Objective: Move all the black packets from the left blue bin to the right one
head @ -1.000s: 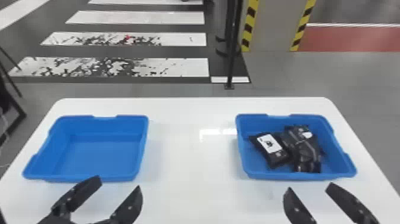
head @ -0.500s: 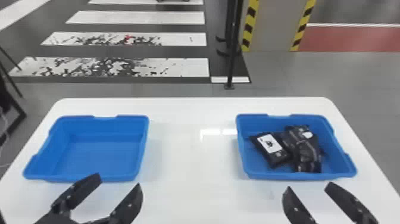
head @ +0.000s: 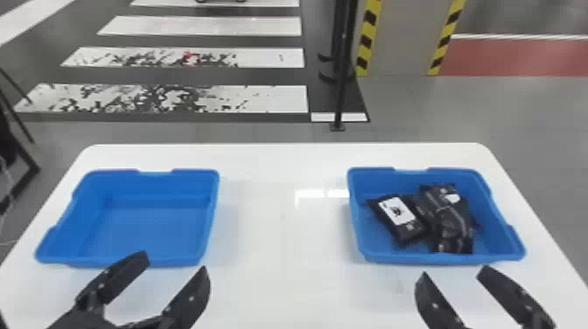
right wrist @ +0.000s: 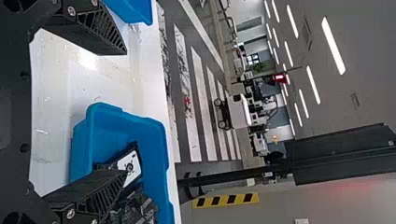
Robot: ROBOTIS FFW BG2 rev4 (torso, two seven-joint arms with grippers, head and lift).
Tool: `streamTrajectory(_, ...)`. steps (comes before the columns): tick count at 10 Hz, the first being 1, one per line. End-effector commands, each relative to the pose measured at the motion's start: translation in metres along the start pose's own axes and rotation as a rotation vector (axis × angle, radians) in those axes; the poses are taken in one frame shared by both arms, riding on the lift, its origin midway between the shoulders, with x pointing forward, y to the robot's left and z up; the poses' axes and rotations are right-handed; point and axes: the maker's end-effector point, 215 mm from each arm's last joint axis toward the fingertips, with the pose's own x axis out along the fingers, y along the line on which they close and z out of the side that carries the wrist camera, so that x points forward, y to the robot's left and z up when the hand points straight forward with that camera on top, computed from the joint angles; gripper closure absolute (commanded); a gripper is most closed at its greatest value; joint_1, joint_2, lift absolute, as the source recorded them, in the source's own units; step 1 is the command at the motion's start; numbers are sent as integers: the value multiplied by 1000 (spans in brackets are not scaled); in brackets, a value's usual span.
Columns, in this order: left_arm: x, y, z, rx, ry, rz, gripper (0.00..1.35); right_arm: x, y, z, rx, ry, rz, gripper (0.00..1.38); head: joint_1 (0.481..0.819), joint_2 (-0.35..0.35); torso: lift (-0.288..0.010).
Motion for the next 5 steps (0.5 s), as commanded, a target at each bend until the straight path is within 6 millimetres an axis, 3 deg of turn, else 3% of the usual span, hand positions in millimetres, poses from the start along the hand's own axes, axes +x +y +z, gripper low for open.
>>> streamTrajectory(1,0,0,0,1,-1,0,179,0,-1,1,-3,-7,-1,124,695,-1,-140)
streamTrajectory(5,0,2,3,8,-9,4,180,1,-3,10,-10,-59,-5,125,695,-3,-140)
